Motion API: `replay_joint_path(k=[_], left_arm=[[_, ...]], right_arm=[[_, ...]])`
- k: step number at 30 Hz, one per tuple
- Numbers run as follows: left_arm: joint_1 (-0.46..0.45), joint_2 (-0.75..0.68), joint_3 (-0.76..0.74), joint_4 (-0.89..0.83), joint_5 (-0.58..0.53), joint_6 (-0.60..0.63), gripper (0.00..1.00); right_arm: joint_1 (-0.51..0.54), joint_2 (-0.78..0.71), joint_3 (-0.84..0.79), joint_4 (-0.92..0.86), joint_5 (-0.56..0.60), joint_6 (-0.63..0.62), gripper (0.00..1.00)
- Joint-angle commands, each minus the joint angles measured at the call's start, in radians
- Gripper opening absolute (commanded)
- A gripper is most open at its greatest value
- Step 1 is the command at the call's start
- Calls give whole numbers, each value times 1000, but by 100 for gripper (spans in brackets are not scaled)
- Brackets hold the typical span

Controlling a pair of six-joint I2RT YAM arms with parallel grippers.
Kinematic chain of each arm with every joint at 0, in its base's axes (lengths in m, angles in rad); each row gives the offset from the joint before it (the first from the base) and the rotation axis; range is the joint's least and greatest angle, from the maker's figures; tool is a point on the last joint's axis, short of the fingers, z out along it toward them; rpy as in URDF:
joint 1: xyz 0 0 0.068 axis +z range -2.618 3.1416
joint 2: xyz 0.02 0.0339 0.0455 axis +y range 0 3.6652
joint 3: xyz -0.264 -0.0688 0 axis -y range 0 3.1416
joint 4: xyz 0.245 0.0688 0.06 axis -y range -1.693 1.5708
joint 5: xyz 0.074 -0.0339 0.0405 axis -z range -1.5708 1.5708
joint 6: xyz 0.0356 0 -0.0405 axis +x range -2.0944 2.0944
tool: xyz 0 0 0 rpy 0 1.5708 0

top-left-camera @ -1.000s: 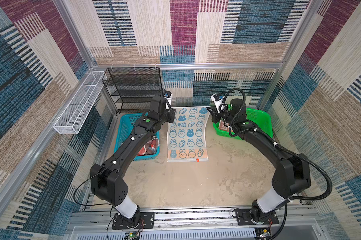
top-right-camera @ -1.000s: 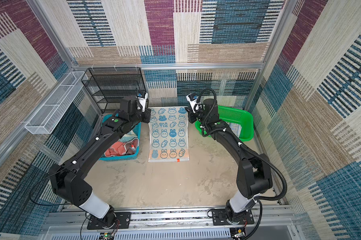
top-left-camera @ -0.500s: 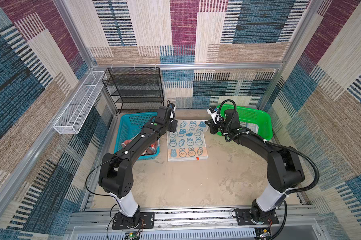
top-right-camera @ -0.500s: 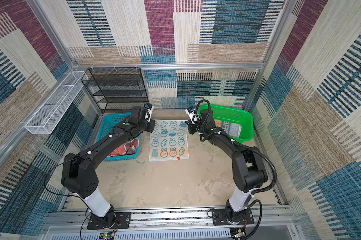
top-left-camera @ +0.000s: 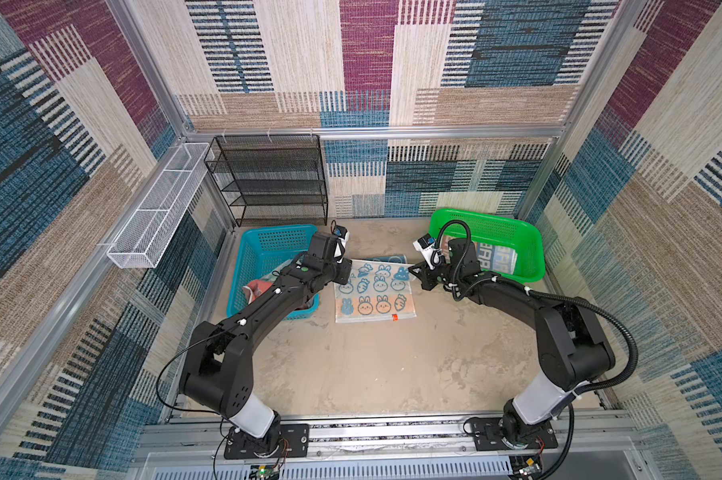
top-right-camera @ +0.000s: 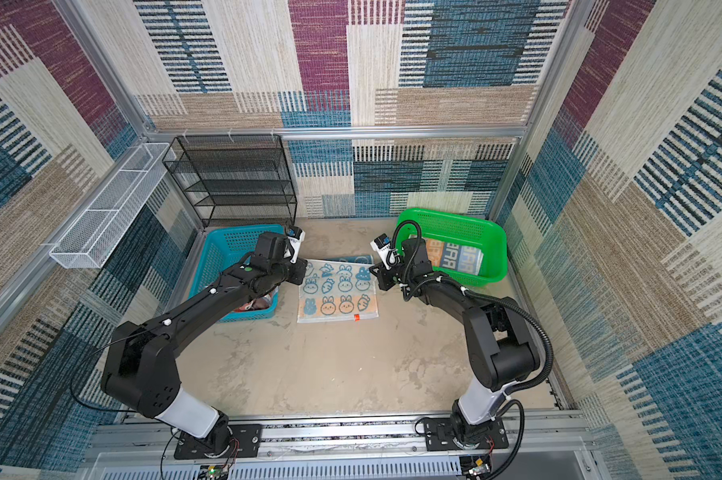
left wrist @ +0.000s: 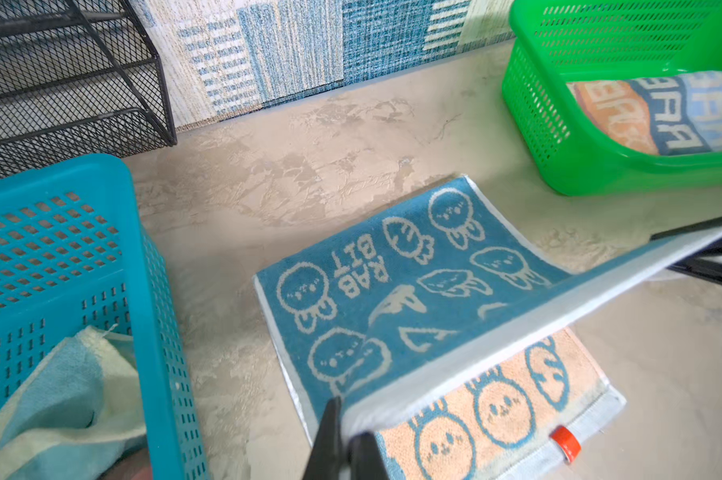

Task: Fold and stack the towels
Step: 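Fold the held far edge toward the robot with both grippers and release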

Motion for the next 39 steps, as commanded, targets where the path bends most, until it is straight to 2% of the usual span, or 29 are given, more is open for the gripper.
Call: replay_joint_path(k=[1,7,12,16,25,31,36,39], left_arm=[[5,-21,-58,14,-44,-67,0],[1,-8,-147,46,20,-142,0],[-7,35,-184,70,38,-170,0],[-19,56,-222,102,80,-187,0],[-56,57,-305,158,66,-232,0],[-60,36,-318,147,46,-227,0],[-60,-8,-318,130,34,-215,17],[-60,-41,-324,120,29,-209,24]], right_arm=[[-6,-13,-39,-18,24,28,0],[-6,-22,-117,-14,3,48,1],[-6,-8,-165,-6,-34,76,8],[-3,0,-185,-19,-47,91,10],[19,-9,-230,-37,-64,130,11],[29,-49,-255,-33,-83,139,22],[30,-65,-241,-47,-129,146,28],[28,-86,-241,-44,-177,149,31]])
